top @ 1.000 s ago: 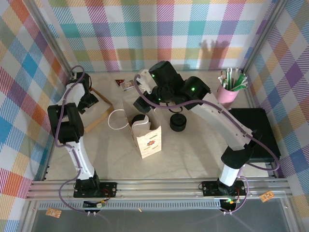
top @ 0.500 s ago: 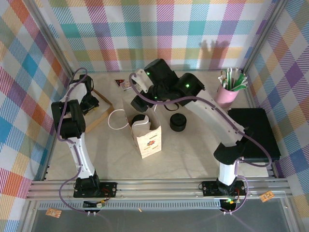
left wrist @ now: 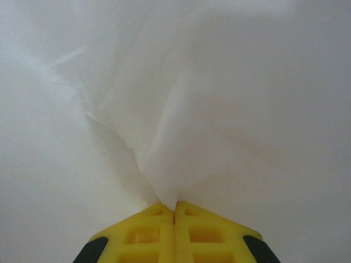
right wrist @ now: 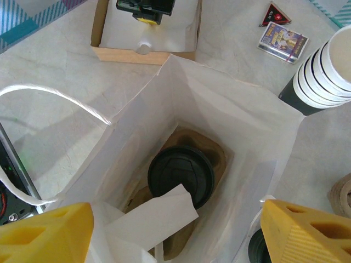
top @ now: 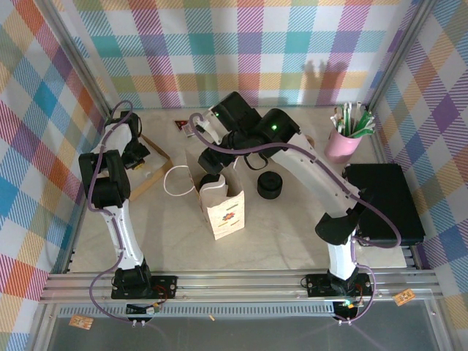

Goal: Pack the takeout coffee

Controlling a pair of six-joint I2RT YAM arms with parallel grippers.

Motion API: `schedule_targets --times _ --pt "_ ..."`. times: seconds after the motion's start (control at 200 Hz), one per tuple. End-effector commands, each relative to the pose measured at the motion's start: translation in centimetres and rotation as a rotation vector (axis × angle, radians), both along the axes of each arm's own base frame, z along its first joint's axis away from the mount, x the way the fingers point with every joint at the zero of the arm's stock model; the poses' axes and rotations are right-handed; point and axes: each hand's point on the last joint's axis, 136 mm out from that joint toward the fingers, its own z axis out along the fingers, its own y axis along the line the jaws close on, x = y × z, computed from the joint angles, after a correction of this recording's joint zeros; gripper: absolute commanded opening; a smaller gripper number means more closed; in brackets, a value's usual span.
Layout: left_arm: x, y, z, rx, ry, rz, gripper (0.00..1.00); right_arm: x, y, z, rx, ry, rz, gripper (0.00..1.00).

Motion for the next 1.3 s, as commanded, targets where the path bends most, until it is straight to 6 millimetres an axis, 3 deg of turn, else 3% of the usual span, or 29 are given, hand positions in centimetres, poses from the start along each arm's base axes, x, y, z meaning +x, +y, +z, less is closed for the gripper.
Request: schedule_targets --times 0.0,0.835,1.295 --pt "-0.4 1.1 0.7 0.016 0.018 0.008 0.0 -0.3 -0.2 0.5 0.016 0.023 -0.008 0.8" --pt "-1.7 1.8 6.1 0.078 -0.094 0.058 0.0 -0.8 -0.6 -1.4 -0.05 0.06 0.022 0.8" --pt "-1.8 1.4 10.0 0.075 -0.205 0.073 0.0 -0.9 -0.2 -1.3 -0.024 0.072 0.016 0.8"
